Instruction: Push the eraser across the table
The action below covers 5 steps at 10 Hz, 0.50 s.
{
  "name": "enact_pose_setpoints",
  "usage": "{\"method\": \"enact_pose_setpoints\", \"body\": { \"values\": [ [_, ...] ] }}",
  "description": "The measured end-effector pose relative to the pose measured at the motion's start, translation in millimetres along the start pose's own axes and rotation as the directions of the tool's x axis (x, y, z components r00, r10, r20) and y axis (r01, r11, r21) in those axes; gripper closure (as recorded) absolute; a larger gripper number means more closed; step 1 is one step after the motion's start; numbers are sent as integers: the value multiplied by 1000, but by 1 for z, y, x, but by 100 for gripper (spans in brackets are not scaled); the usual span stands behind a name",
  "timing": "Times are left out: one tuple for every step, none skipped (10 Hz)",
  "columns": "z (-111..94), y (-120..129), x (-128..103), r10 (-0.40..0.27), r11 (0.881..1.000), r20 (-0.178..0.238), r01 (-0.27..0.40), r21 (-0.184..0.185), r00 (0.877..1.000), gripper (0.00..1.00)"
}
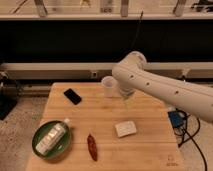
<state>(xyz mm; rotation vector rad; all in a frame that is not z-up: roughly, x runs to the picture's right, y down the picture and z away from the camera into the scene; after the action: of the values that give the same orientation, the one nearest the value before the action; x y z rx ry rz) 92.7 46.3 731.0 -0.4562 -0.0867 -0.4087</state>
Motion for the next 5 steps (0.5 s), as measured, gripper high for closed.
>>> {"method": "enact_pose_setpoints", "body": {
  "values": [
    [2,-6,-4,-17,1000,1,17,3,1000,20],
    [4,-13,-11,-36,999,4,35,7,999,20],
    [7,-19,-14,-50,999,5,50,10,999,20],
    [10,-23,-16,-65,998,4,65,12,998,20],
    [13,-31,-24,-85,996,8,85,16,996,20]
  ]
}}
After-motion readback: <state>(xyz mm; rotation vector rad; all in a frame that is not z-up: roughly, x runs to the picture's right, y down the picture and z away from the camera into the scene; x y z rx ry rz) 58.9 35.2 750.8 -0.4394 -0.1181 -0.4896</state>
